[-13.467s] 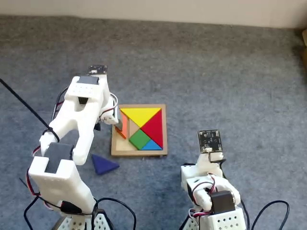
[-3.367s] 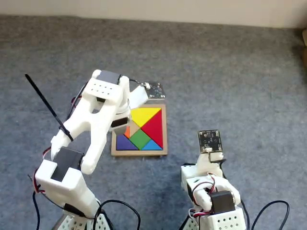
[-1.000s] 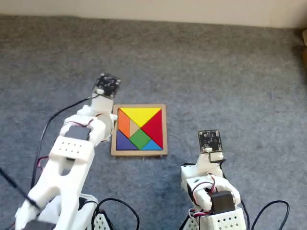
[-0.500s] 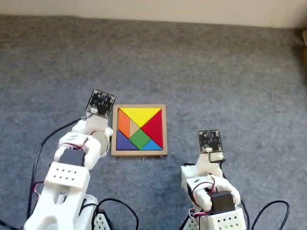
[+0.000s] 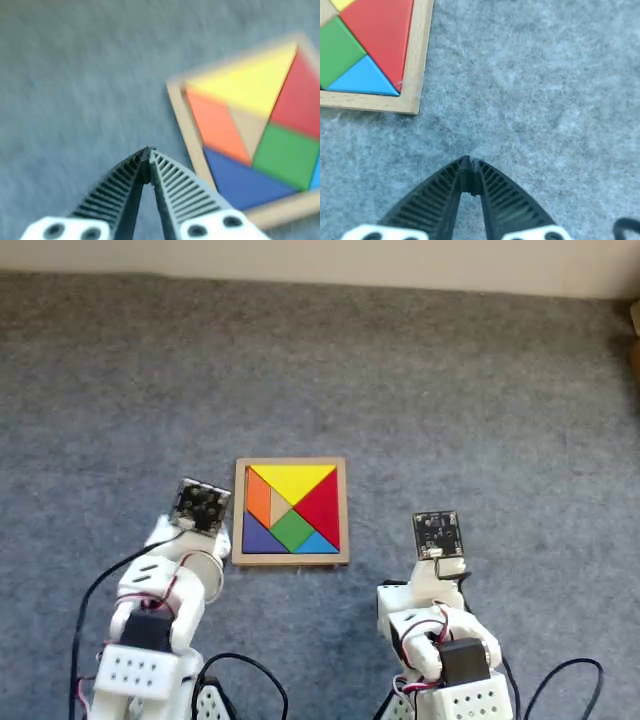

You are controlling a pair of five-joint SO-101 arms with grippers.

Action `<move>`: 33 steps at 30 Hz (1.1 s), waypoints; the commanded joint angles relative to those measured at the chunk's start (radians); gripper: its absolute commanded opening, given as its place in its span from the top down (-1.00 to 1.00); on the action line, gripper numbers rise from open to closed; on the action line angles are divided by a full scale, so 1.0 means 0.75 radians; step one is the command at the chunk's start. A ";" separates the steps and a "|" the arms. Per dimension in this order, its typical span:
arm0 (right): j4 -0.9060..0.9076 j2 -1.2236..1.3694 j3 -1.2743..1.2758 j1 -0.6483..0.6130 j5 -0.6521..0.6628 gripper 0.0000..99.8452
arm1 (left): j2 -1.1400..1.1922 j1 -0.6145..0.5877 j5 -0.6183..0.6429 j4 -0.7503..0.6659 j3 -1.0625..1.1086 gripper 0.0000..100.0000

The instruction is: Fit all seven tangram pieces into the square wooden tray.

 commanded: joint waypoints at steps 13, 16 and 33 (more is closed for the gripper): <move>0.005 -0.021 0.204 -0.003 -0.002 0.99 | -0.332 -0.048 0.008 0.550 0.030 0.99; 0.005 -0.021 0.204 -0.003 -0.002 0.99 | -0.332 -0.048 0.008 0.685 0.030 0.99; 0.005 -0.021 0.204 -0.003 -0.002 0.99 | -0.332 -0.042 0.014 0.943 0.030 0.99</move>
